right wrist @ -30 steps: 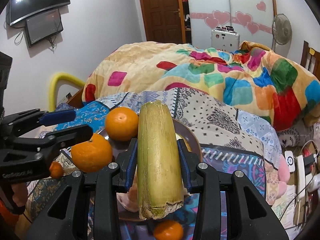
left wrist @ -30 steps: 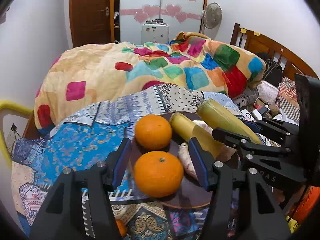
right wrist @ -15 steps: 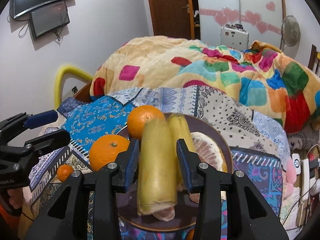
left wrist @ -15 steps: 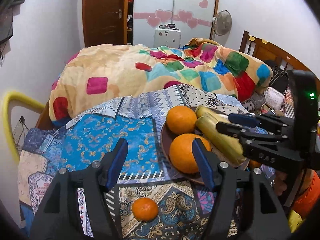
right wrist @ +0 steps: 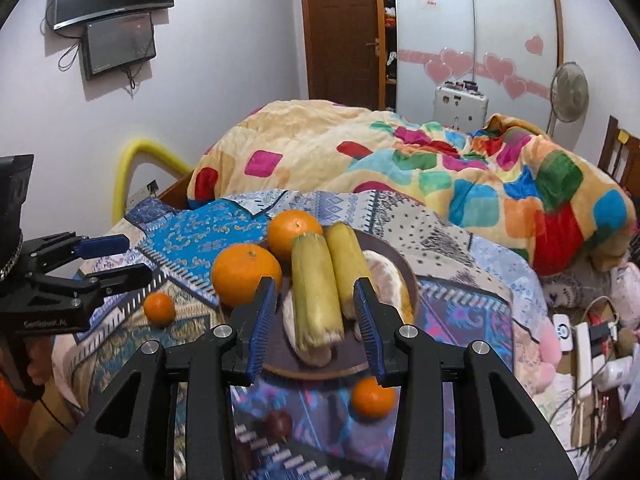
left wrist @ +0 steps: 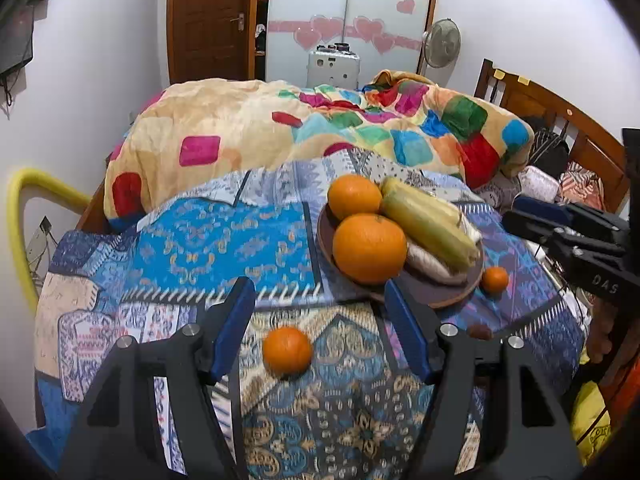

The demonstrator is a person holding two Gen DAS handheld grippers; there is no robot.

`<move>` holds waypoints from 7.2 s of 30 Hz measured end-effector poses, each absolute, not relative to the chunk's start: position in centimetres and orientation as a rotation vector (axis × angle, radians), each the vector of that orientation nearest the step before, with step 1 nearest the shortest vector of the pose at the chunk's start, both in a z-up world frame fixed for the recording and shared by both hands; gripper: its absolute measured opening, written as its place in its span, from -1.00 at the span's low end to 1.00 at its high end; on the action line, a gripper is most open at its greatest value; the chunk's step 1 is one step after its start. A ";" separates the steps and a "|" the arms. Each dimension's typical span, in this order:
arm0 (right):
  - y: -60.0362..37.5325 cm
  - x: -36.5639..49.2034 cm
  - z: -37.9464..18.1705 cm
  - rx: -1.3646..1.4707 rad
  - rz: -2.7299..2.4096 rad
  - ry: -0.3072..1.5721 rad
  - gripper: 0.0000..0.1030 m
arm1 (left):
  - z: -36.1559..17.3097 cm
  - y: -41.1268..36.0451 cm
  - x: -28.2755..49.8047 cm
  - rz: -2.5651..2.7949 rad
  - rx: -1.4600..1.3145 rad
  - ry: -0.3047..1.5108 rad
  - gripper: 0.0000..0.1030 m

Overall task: Organize fruits
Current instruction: 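Move the right gripper to a small tangerine while the left gripper approaches another tangerine, then grasp the tangerines with both grippers and set them on the plate, then grasp a dark red date with the right gripper while the left gripper grasps another date, then lower both dates onto the plate and open both grippers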

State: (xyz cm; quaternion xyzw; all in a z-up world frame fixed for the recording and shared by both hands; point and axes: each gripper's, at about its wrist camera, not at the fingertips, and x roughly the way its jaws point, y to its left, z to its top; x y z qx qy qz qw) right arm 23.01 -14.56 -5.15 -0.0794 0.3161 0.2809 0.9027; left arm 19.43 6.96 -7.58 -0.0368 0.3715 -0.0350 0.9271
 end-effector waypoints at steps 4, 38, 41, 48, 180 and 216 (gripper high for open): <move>-15.6 21.7 -5.9 -0.185 0.553 0.632 -0.28 | -8.8 7.0 18.3 -0.078 -0.106 0.777 0.31; -18.2 23.5 -12.5 -0.226 0.541 0.829 -0.38 | -15.0 9.3 21.2 -0.072 -0.115 0.926 -0.05; -18.2 23.5 -12.5 -0.226 0.545 0.831 -0.39 | -15.0 9.3 21.2 -0.069 -0.115 0.924 -0.27; -18.4 23.4 -12.1 -0.208 0.558 0.825 -0.41 | -14.6 9.1 20.5 -0.057 -0.109 0.917 -0.28; -22.1 18.2 -9.0 -0.104 0.635 0.752 -0.74 | -13.0 -6.2 16.7 -0.208 -0.036 0.861 -0.48; -15.1 27.6 -9.7 -0.142 0.605 0.738 -0.73 | -9.7 -2.1 26.8 -0.183 -0.004 0.764 -0.45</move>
